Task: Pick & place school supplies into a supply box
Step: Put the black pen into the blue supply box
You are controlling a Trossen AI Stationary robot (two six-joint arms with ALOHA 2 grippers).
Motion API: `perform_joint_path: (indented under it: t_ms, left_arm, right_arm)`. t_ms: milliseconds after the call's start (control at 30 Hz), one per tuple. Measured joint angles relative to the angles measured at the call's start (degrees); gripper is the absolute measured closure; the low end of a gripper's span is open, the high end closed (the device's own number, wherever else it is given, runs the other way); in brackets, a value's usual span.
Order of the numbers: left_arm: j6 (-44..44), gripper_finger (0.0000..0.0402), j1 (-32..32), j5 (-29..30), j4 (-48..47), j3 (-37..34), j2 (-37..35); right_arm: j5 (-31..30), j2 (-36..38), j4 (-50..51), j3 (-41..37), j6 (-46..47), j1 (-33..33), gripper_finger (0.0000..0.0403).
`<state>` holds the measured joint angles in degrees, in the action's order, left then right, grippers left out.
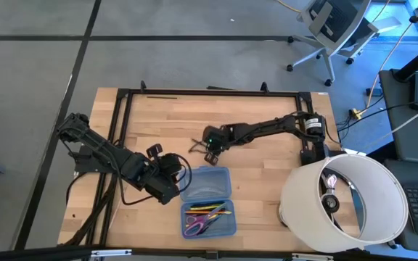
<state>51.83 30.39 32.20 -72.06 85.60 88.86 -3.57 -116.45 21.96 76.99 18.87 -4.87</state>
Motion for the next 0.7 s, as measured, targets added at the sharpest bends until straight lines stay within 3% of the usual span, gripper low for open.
perform_joint_path:
  t_ms: [167, 400, 567, 700]
  left_arm:
    - [4.65, 0.0261, 0.18, -3.49, -0.89, 0.00, 0.00]
    - [11.58, 0.0261, 1.84, -3.69, -5.13, 0.00, 0.00]
    - [16.24, 0.0261, 3.71, -3.67, -6.69, 0.00, 0.00]
    - [18.38, 0.0261, 5.40, -3.63, -6.58, 0.00, 0.00]
  right_arm:
    - [-0.07, 1.44, 0.04, 0.02, -1.24, 4.08, 0.0336]
    - [-0.42, 5.43, 0.50, 0.19, -1.20, 9.36, 0.0336]
    - [4.92, 7.21, -0.33, 0.22, -1.11, 13.52, 0.0336]
    - [5.20, 7.22, -1.12, 0.22, -1.33, 17.97, 0.0336]
